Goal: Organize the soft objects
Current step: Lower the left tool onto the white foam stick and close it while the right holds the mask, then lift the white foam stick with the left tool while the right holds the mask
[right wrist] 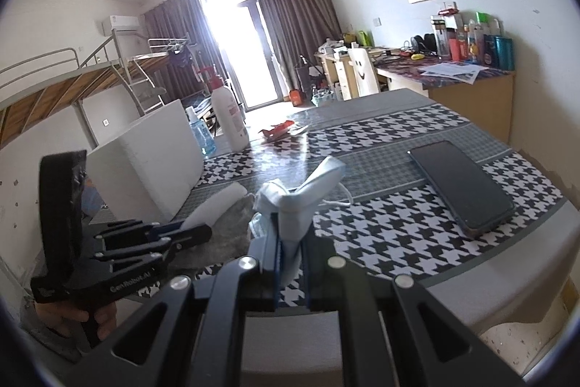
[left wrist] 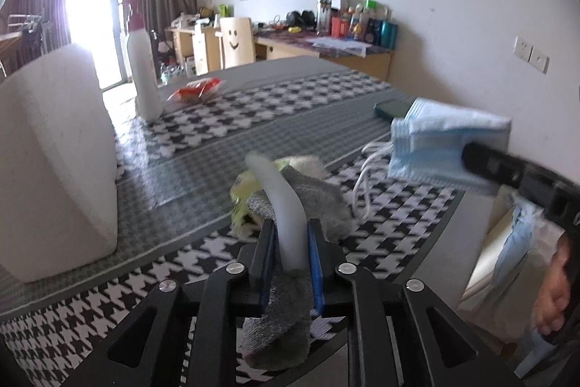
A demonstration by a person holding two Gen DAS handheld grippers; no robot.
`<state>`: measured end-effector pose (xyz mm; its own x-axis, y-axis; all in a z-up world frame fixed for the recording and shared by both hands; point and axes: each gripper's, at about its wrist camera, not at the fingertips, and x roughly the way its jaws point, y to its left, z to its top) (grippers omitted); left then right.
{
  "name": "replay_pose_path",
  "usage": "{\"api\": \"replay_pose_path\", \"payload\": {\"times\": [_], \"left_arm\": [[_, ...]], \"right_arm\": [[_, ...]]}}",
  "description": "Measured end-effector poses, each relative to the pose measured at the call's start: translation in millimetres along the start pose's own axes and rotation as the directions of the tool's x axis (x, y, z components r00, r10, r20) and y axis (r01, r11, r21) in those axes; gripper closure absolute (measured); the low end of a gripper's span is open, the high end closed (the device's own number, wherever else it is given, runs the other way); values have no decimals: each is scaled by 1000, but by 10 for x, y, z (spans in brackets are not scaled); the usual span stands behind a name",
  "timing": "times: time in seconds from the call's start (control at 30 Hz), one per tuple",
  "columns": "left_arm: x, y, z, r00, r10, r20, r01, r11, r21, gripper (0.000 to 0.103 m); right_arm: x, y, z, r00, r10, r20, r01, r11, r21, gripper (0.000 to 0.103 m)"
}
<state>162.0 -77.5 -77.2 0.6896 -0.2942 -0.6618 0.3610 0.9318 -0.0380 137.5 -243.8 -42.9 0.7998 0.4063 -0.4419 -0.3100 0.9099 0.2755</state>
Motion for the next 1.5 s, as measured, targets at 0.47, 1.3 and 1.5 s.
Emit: {"api": "replay_pose_path", "payload": {"times": [0.47, 1.3, 1.5], "left_arm": [[67, 41, 36, 996, 84, 8, -84, 996, 7, 62], [344, -45, -1, 996, 18, -91, -18, 1000, 9, 84], [149, -21, 50, 999, -11, -37, 11, 1000, 5, 87]], "right_arm": [[9, 33, 5, 1000, 1, -4, -1, 1000, -5, 91], [-22, 4, -36, 1000, -7, -5, 7, 1000, 1, 91], [-41, 40, 4, 1000, -10, 6, 10, 1000, -9, 91]]}}
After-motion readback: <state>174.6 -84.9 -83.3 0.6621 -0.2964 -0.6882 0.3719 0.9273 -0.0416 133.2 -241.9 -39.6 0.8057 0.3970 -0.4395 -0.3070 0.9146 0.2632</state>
